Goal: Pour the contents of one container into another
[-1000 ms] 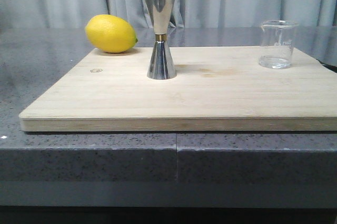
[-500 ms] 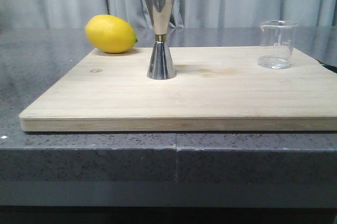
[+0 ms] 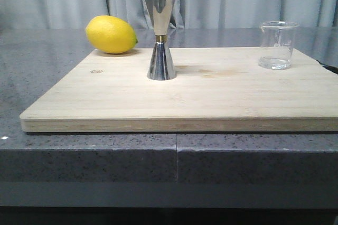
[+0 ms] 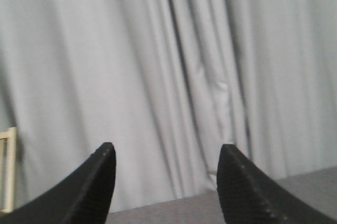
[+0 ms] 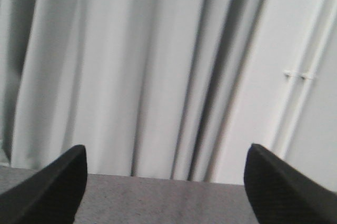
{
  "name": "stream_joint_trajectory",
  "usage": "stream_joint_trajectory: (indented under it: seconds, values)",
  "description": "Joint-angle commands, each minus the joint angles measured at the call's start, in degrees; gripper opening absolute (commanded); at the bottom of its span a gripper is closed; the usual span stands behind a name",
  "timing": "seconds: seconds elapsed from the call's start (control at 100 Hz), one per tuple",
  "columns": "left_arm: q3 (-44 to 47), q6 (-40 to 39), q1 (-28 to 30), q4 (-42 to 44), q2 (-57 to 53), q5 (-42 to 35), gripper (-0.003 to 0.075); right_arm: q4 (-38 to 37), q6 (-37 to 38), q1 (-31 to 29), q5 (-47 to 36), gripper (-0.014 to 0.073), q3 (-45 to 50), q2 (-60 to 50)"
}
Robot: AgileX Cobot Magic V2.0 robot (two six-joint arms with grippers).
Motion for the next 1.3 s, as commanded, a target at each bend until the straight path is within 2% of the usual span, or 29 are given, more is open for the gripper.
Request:
stream_joint_trajectory:
  seconds: [0.0,0.07,0.13,0.27,0.6,0.92,1.01,1.11,1.29]
  values:
    - [0.66,-0.80,-0.41,-2.22,-3.70,-8.20,0.0329,8.77,-7.55,-0.11,-3.95,0.0555,-2.09,-2.14]
    - [2.35,-0.80,-0.41,-2.22,-5.73,-9.32,0.0300,13.41,-10.37,-0.11,-3.23,0.0555,-1.76,-3.27]
    - [3.93,-0.80,-0.41,-2.22,-7.03,-8.45,0.0292,14.50,-10.74,-0.11,-0.66,0.0555,-0.68,-4.51]
    - [10.22,-0.80,-0.41,-1.99,-9.71,-5.12,0.0293,14.75,-10.74,-0.11,3.90,0.0555,2.77,-7.24]
    - [25.74,-0.80,-0.41,-1.73,-17.26,-3.11,0.0293,14.75,-10.74,-0.11,9.71,0.0555,14.91,-18.07]
    - [31.06,-0.80,-0.41,-2.24,-22.09,-2.11,0.0293,16.22,-10.74,-0.11,10.95,0.0550,23.59,-27.99]
    - [31.18,-0.80,-0.41,-2.33,-22.09,-2.11,0.0293,16.33,-10.74,-0.11,11.17,0.0502,23.79,-28.69]
    - [31.18,-0.80,-0.41,-2.36,-22.09,-2.46,0.0278,16.78,-10.74,-0.11,11.65,0.0399,23.79,-28.74]
    - [31.18,-0.80,-0.41,-2.36,-22.09,-4.73,0.0146,17.79,-10.74,-0.11,12.98,0.0132,23.79,-28.74]
